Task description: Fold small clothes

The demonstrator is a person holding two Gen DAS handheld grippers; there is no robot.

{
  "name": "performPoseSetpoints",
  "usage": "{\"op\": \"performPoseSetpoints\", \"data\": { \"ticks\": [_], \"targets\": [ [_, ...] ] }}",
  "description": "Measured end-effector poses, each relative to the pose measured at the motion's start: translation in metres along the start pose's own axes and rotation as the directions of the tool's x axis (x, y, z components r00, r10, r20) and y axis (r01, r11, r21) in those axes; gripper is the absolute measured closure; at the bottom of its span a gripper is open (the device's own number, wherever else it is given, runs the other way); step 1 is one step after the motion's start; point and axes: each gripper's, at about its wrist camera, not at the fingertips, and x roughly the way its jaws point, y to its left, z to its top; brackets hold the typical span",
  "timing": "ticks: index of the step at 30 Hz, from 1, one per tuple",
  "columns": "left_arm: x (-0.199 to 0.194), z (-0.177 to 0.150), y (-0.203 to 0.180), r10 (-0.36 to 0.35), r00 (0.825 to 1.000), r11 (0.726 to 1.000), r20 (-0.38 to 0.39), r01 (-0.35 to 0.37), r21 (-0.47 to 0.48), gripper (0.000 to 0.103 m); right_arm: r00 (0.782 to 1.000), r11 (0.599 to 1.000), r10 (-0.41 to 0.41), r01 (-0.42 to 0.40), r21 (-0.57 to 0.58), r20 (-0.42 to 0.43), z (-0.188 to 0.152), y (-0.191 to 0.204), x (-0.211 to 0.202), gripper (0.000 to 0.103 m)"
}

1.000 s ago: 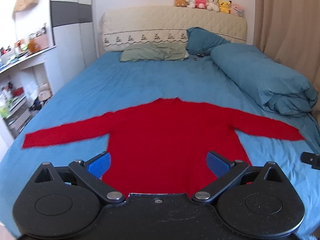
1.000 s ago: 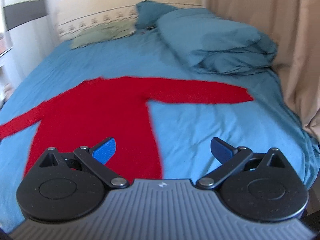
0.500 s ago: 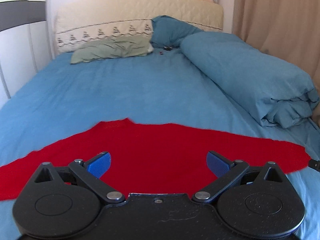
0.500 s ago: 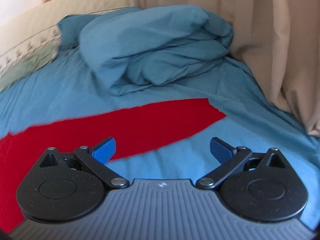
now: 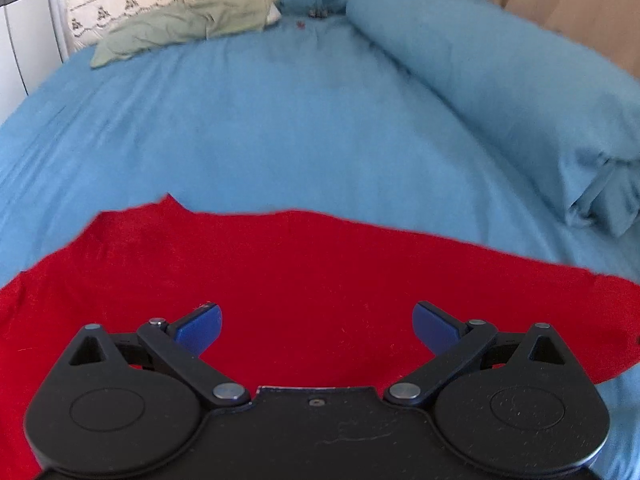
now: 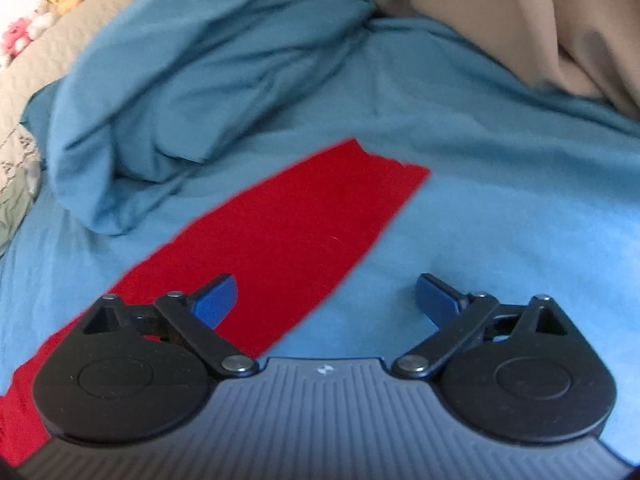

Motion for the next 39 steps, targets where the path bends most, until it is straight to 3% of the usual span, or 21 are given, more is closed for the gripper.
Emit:
{"op": "performPoseSetpoints", "data": {
  "ticks": [3, 4, 5, 7, 10, 11, 12, 13, 18, 21, 23, 24, 27, 31, 34, 36, 37, 39],
  "targets": [
    [0.025, -0.002, -0.007, 0.018, 0.999, 0.999, -0.043, -0.017, 0.029, 0.000, 1.000, 0.999, 0.002, -0.001, -0.047, 0.023, 0.002, 0.006, 0.003, 0.000],
    [0.032, -0.003, -0.008, -0.003, 0.998, 0.999, -0.066, 0.006, 0.044, 0.001, 1.000, 0.999, -0.003, 0.005, -0.051, 0.024, 0.004, 0.007, 0.006, 0.006],
    [0.038, -0.004, -0.010, -0.004, 0.997, 0.999, -0.079, 0.007, 0.042, 0.003, 0.999, 0.997, -0.032, 0.033, -0.065, 0.014, 0.008, 0.007, 0.010, 0.016],
    [0.050, -0.004, -0.013, -0.001, 0.995, 0.999, -0.103, 0.005, 0.040, 0.005, 0.999, 0.997, -0.044, 0.045, -0.056, 0.013, 0.016, 0.005, 0.017, 0.025],
    [0.064, -0.004, -0.018, 0.008, 0.992, 0.999, -0.126, -0.002, 0.043, 0.005, 0.997, 0.994, -0.080, 0.081, -0.075, 0.013, 0.026, 0.007, 0.024, 0.047],
    [0.067, -0.005, -0.018, 0.010, 0.991, 0.999, -0.131, -0.005, 0.041, 0.005, 0.996, 0.992, -0.087, 0.088, -0.086, 0.012, 0.029, 0.008, 0.025, 0.062],
    [0.070, -0.005, -0.019, 0.013, 0.991, 0.999, -0.136, -0.008, 0.037, 0.004, 0.996, 0.991, -0.088, 0.089, -0.096, 0.009, 0.032, 0.009, 0.026, 0.073],
    [0.073, -0.005, -0.019, 0.017, 0.989, 0.999, -0.144, -0.012, 0.033, 0.003, 0.998, 0.996, -0.028, 0.032, -0.089, 0.049, 0.035, 0.010, 0.026, 0.077],
    [0.077, 0.003, -0.017, 0.013, 0.983, 1.000, -0.181, -0.009, 0.024, 0.000, 0.993, 0.990, 0.039, -0.024, -0.136, 0.111, 0.041, 0.032, 0.002, 0.082],
    [0.067, 0.012, -0.001, -0.034, 0.983, 0.999, -0.178, 0.032, -0.014, 0.000, 0.979, 0.977, 0.150, -0.125, -0.171, 0.139, 0.043, 0.067, -0.028, 0.082],
    [0.048, 0.018, 0.019, -0.070, 0.988, 0.997, -0.136, 0.064, -0.050, 0.000, 0.958, 0.952, 0.249, -0.214, -0.220, 0.144, 0.041, 0.105, -0.050, 0.082],
    [0.038, 0.021, 0.031, -0.072, 0.990, 0.996, -0.118, 0.065, -0.067, 0.000, 0.943, 0.932, 0.303, -0.263, -0.249, 0.138, 0.038, 0.125, -0.062, 0.082],
    [0.004, 0.032, 0.078, -0.048, 0.997, 0.994, -0.058, 0.042, -0.105, 0.000, 0.870, 0.831, 0.487, -0.434, -0.346, 0.079, 0.018, 0.197, -0.097, 0.082],
    [-0.041, 0.032, 0.149, 0.040, 0.999, 0.993, 0.033, -0.036, -0.111, 0.000, 0.714, 0.619, 0.690, -0.666, -0.417, -0.117, -0.044, 0.293, -0.132, 0.083],
    [-0.058, 0.018, 0.198, 0.094, 0.994, 0.988, 0.060, -0.086, -0.127, 0.000, 0.637, 0.495, 0.723, -0.748, -0.442, -0.269, -0.112, 0.341, -0.134, 0.083],
    [-0.061, 0.003, 0.221, 0.123, 0.991, 0.983, 0.053, -0.115, -0.143, 0.000, 0.613, 0.430, 0.694, -0.773, -0.466, -0.378, -0.168, 0.363, -0.125, 0.083],
    [-0.060, -0.006, 0.234, 0.133, 0.990, 0.980, 0.045, -0.124, -0.156, 0.000, 0.613, 0.403, 0.669, -0.774, -0.488, -0.421, -0.193, 0.370, -0.120, 0.083],
    [-0.056, -0.026, 0.254, 0.137, 0.990, 0.973, 0.017, -0.131, -0.190, 0.000, 0.637, 0.359, 0.607, -0.753, -0.552, -0.474, -0.238, 0.376, -0.110, 0.083]
  ]
}}
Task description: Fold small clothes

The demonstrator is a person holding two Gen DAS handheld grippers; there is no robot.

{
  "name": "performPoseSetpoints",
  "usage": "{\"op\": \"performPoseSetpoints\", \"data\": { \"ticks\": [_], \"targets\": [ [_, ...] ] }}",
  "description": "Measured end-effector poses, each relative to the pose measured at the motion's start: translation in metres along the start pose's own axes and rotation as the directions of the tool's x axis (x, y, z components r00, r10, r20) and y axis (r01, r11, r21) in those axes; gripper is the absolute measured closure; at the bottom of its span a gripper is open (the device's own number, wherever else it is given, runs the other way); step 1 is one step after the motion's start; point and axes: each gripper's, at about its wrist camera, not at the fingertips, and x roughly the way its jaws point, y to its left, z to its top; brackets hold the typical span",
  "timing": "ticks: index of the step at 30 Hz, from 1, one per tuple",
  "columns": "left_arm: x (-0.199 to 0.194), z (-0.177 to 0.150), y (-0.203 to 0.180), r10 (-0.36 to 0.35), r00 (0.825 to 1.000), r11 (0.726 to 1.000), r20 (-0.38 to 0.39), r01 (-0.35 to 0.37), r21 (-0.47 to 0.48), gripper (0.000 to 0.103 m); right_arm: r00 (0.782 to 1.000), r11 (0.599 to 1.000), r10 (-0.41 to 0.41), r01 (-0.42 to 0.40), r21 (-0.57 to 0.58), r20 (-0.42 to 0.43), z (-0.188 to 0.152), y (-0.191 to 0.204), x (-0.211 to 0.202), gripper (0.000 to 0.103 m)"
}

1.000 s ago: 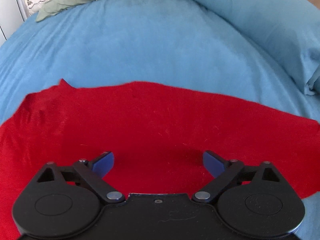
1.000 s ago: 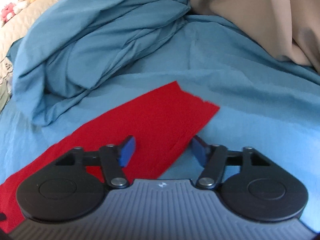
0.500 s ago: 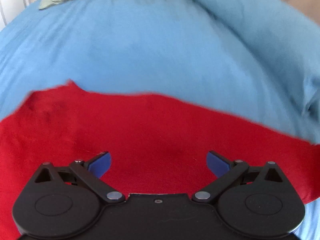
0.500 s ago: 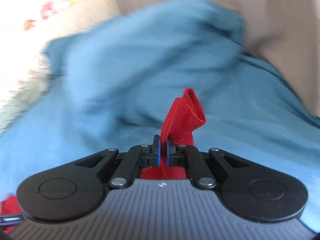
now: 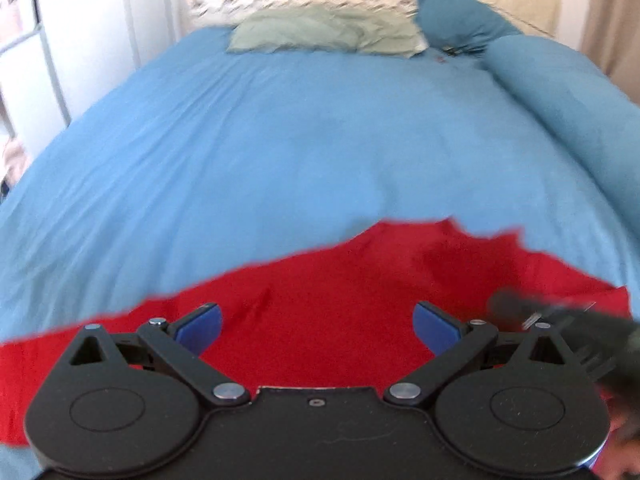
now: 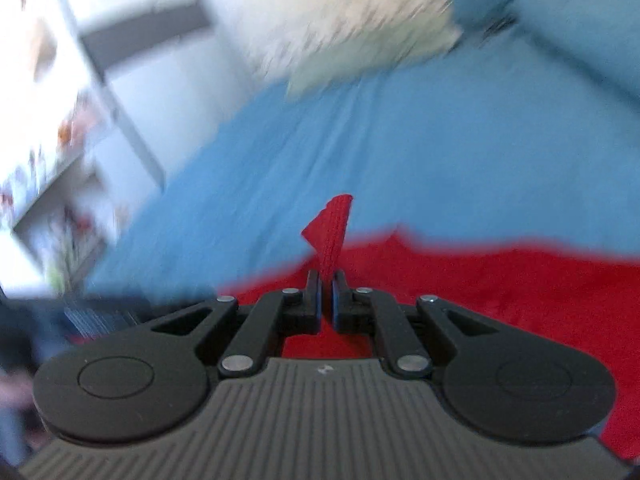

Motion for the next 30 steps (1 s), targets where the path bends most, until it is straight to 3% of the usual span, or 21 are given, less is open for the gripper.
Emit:
{"op": "performPoseSetpoints", "data": {
  "ticks": [2, 5, 7, 9, 10, 13, 19, 21, 25, 26, 27, 28, 30],
  "targets": [
    [0.006, -0.015, 0.018, -0.005, 1.000, 0.999, -0.026, 0.004, -0.038, 0.000, 0.998, 1.000, -0.002, 0.000, -0.029, -0.060, -0.022, 0.006, 0.018, 0.083],
    [0.012, -0.029, 0.030, -0.028, 0.998, 0.996, -0.063, 0.023, -0.089, 0.000, 0.996, 0.996, -0.026, 0.018, -0.090, -0.084, -0.038, 0.006, 0.023, 0.076],
    [0.014, -0.036, 0.030, -0.057, 0.995, 0.993, -0.078, 0.048, -0.112, 0.001, 0.996, 0.992, -0.020, 0.009, -0.130, -0.089, -0.043, 0.008, 0.018, 0.054],
    [0.014, -0.035, 0.026, -0.094, 0.992, 0.989, -0.085, 0.083, -0.120, 0.001, 0.997, 0.984, -0.042, 0.029, -0.178, -0.069, -0.043, 0.014, 0.008, 0.016],
    [0.013, -0.036, 0.022, -0.113, 0.990, 0.987, -0.084, 0.102, -0.123, 0.001, 0.997, 0.977, -0.048, 0.036, -0.208, -0.053, -0.044, 0.011, -0.002, 0.013],
    [0.016, -0.034, 0.000, -0.194, 0.976, 0.975, -0.101, 0.181, -0.126, 0.002, 0.994, 0.964, -0.093, 0.073, -0.257, -0.064, -0.045, -0.005, -0.032, 0.011],
    [0.040, -0.047, -0.049, -0.277, 0.948, 0.955, -0.157, 0.254, -0.152, 0.030, 0.973, 0.958, -0.222, 0.207, -0.196, -0.055, -0.051, -0.038, -0.085, 0.009],
    [0.049, -0.051, -0.059, -0.268, 0.950, 0.957, -0.161, 0.243, -0.160, 0.039, 0.964, 0.953, -0.263, 0.252, -0.169, -0.048, -0.059, -0.053, -0.100, 0.009],
    [0.055, -0.051, -0.075, -0.196, 0.975, 0.974, -0.106, 0.181, -0.138, 0.048, 0.939, 0.937, -0.340, 0.334, -0.104, -0.042, -0.075, -0.076, -0.117, 0.009],
    [0.056, -0.050, -0.078, -0.174, 0.980, 0.978, -0.097, 0.161, -0.131, 0.061, 0.933, 0.932, -0.357, 0.352, -0.090, -0.045, -0.078, -0.083, -0.121, 0.009],
    [0.054, -0.047, -0.078, -0.155, 0.984, 0.981, -0.086, 0.143, -0.128, 0.085, 0.925, 0.925, -0.376, 0.372, -0.078, -0.049, -0.081, -0.087, -0.122, 0.009],
    [0.053, -0.043, -0.078, -0.143, 0.988, 0.983, -0.065, 0.134, -0.128, 0.100, 0.914, 0.914, -0.403, 0.399, -0.070, -0.054, -0.083, -0.091, -0.121, 0.009],
    [0.045, -0.035, -0.072, -0.156, 0.987, 0.977, -0.024, 0.150, -0.152, 0.099, 0.893, 0.894, -0.447, 0.443, -0.063, -0.062, -0.086, -0.098, -0.123, 0.009]
  ]
}}
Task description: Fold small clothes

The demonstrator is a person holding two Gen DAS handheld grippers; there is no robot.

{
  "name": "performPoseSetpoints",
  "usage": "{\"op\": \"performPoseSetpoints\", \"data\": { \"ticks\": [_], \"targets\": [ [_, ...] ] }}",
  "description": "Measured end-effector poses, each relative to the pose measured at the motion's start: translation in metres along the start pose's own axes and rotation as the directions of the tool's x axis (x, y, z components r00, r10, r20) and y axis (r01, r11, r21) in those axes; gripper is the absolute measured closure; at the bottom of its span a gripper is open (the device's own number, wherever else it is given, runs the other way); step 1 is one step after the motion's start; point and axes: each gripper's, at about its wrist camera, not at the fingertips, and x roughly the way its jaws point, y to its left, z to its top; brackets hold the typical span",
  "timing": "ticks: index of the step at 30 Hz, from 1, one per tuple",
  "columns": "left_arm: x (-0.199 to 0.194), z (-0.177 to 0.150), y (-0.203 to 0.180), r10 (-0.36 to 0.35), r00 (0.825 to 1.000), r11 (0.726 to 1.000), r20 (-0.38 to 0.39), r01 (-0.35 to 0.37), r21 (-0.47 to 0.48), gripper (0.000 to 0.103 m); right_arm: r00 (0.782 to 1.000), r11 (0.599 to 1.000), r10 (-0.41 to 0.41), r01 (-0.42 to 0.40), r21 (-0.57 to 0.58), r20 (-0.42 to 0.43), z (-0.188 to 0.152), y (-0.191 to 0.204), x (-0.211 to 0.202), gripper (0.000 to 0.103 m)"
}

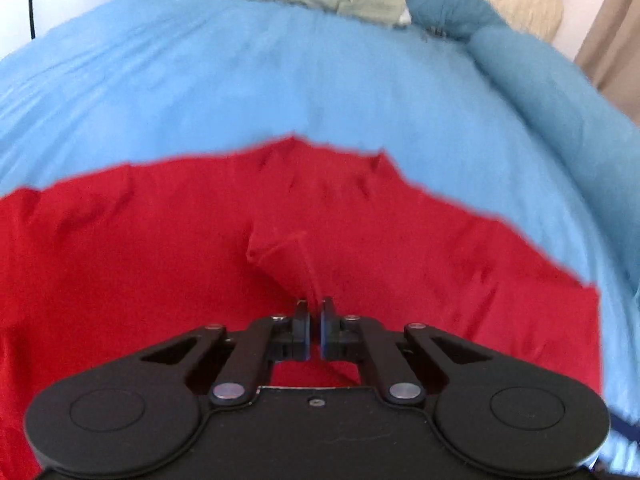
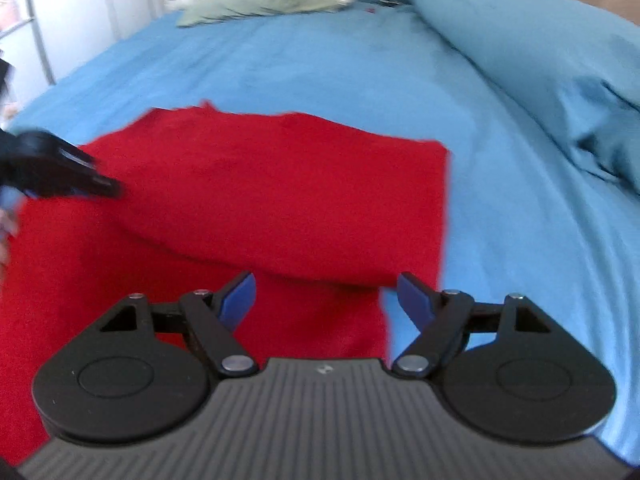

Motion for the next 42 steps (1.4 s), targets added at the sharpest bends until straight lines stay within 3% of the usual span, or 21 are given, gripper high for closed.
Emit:
{"op": "performPoseSetpoints", "data": {
  "ticks": [4, 7, 10, 16, 19, 22, 24, 26, 29, 31, 34, 35, 36, 37, 40, 42],
  "targets": [
    [-0.041, 0.024, 0.003, 0.033, 0.986, 0.999, 0.166, -0.032, -0.005, 0.099, 0.998, 0.998, -0.068, 0.068, 0.000, -0.018, 0.007, -0.004, 0.009, 0.009],
    [-0.075, 0.032, 0.017, 0.108, 0.952, 0.994, 0.286, -0.107, -0.019, 0.099, 0.996, 0.996, -0.086, 0.086, -0.022, -0.028, 0.011, -0.003, 0.017, 0.009],
    [-0.090, 0.024, 0.040, 0.184, 0.926, 0.983, 0.330, -0.177, -0.051, 0.099, 0.995, 0.994, -0.097, 0.095, -0.047, -0.022, 0.013, 0.001, 0.026, 0.009],
    [-0.067, -0.010, 0.085, 0.236, 0.946, 0.971, 0.222, -0.219, -0.101, 0.099, 0.987, 0.985, -0.160, 0.159, -0.064, -0.008, 0.018, 0.004, 0.046, 0.010],
    [-0.058, -0.025, 0.094, 0.244, 0.951, 0.967, 0.192, -0.225, -0.116, 0.099, 0.977, 0.977, -0.211, 0.211, -0.029, -0.015, 0.015, -0.010, 0.045, 0.008],
    [-0.054, -0.037, 0.100, 0.252, 0.954, 0.965, 0.161, -0.236, -0.114, 0.098, 0.978, 0.978, -0.205, 0.206, 0.018, -0.036, 0.008, -0.026, 0.040, 0.005],
    [-0.057, -0.042, 0.103, 0.264, 0.955, 0.962, 0.136, -0.251, -0.104, 0.091, 0.978, 0.979, -0.203, 0.204, 0.017, -0.046, 0.008, -0.029, 0.038, 0.005],
    [-0.062, -0.047, 0.110, 0.298, 0.949, 0.953, 0.102, -0.289, -0.093, 0.080, 0.976, 0.977, -0.210, 0.211, 0.008, -0.062, 0.012, -0.026, 0.035, 0.005],
    [-0.080, -0.053, 0.123, 0.390, 0.918, 0.920, 0.077, -0.385, -0.076, 0.058, 0.976, 0.979, -0.204, 0.203, -0.020, -0.081, 0.019, -0.021, 0.023, 0.005],
    [-0.096, -0.054, 0.126, 0.413, 0.907, 0.911, 0.083, -0.409, -0.056, 0.057, 0.987, 0.987, -0.156, 0.154, -0.046, -0.039, 0.027, -0.012, 0.004, 0.005],
    [-0.119, -0.046, 0.117, 0.296, 0.945, 0.954, 0.136, -0.299, 0.002, 0.047, 0.999, 0.998, 0.023, -0.022, -0.054, 0.035, 0.044, 0.005, -0.014, 0.001],
    [-0.119, -0.043, 0.111, 0.258, 0.955, 0.964, 0.145, -0.265, 0.033, 0.033, 0.996, 0.996, 0.077, -0.075, -0.055, 0.038, 0.049, 0.013, -0.011, 0.000],
    [-0.115, -0.039, 0.105, 0.220, 0.965, 0.971, 0.144, -0.231, 0.061, 0.025, 0.991, 0.991, 0.128, -0.127, -0.049, 0.031, 0.054, 0.021, -0.003, 0.000],
    [-0.108, -0.036, 0.100, 0.177, 0.975, 0.979, 0.136, -0.189, 0.079, 0.026, 0.987, 0.987, 0.158, -0.157, -0.038, 0.025, 0.057, 0.028, 0.007, 0.000],
    [-0.077, -0.029, 0.089, 0.082, 0.991, 0.991, 0.105, -0.092, 0.093, 0.026, 0.986, 0.986, 0.168, -0.168, -0.012, -0.016, 0.054, 0.042, 0.038, 0.000],
    [-0.056, -0.030, 0.086, 0.099, 0.991, 0.988, 0.093, -0.109, 0.108, 0.026, 0.992, 0.995, 0.101, -0.100, 0.023, -0.070, 0.043, 0.036, 0.056, 0.001]
  ]
}}
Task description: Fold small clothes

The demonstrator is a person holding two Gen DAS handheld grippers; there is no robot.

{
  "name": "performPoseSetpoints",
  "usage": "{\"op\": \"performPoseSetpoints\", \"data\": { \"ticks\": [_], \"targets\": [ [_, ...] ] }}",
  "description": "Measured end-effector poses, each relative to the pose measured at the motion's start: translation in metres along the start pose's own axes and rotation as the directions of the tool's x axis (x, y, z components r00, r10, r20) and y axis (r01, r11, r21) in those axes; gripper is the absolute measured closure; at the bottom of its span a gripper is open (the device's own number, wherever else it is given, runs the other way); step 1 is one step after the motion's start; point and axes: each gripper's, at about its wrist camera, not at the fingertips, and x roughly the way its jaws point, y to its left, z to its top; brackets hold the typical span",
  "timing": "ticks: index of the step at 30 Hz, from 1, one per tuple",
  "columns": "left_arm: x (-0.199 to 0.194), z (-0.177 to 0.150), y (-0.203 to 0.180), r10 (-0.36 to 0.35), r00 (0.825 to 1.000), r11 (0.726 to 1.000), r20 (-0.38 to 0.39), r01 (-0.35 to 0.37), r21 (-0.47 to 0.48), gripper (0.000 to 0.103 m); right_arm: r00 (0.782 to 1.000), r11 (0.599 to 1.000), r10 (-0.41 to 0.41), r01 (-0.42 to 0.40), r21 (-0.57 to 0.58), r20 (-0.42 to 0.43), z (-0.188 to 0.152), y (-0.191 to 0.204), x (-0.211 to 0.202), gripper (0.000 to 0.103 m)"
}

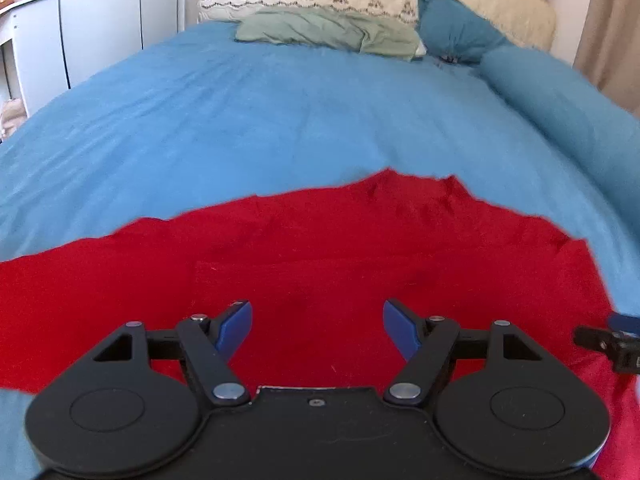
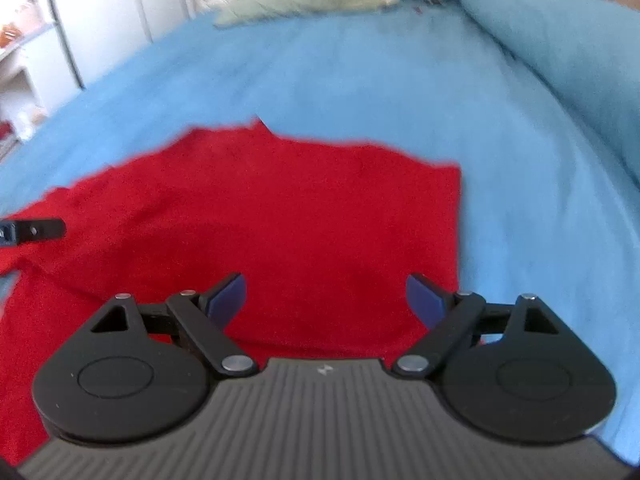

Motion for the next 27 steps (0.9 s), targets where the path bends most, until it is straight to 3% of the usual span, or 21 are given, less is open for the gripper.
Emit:
{"op": "performPoseSetpoints", "data": {
  "ticks": [1, 3, 8, 11, 16, 19, 24, 27],
  "targets": [
    [0.012, -0.003, 0.001, 0.003, 0.999, 1.000, -0.032, -0.003, -0.006, 0.026, 1.000, 0.999, -0.018, 0.018, 0.032, -0.014, -0.006, -0.008, 0.004, 0.001],
    [0.028, -0.012, 0.005, -0.001, 0.997, 1.000, -0.077, -0.001, -0.028, 0.025, 0.999, 0.997, 0.023, -0.025, 0.078, 0.030, -0.019, -0.024, -0.001, 0.003],
    [0.015, -0.019, 0.005, -0.008, 0.999, 0.999, -0.053, 0.011, 0.038, 0.024, 1.000, 1.000, 0.001, -0.001, 0.011, -0.001, -0.012, -0.017, -0.005, 0.003],
    [-0.015, -0.016, 0.017, -0.003, 1.000, 1.000, -0.014, 0.003, 0.003, 0.024, 1.000, 1.000, 0.006, -0.006, 0.012, 0.031, 0.000, -0.009, -0.025, 0.003],
    [-0.094, -0.002, 0.055, 0.035, 0.997, 0.997, 0.063, -0.031, -0.066, 0.023, 0.993, 0.997, 0.025, -0.017, -0.069, 0.119, 0.021, 0.035, -0.091, 0.000],
    [-0.139, 0.000, 0.086, 0.093, 0.990, 0.992, 0.103, -0.084, -0.094, 0.004, 0.992, 0.996, 0.069, -0.062, -0.060, 0.110, 0.031, 0.070, -0.120, 0.000],
    [-0.186, -0.014, 0.158, 0.183, 0.976, 0.961, 0.116, -0.153, -0.229, 0.000, 0.990, 0.992, 0.124, -0.124, -0.005, 0.063, 0.038, 0.127, -0.140, 0.000],
    [-0.187, -0.030, 0.217, 0.221, 0.973, 0.907, 0.066, -0.181, -0.380, 0.000, 0.993, 0.993, 0.114, -0.114, 0.003, 0.040, 0.038, 0.167, -0.137, 0.000]
  ]
}}
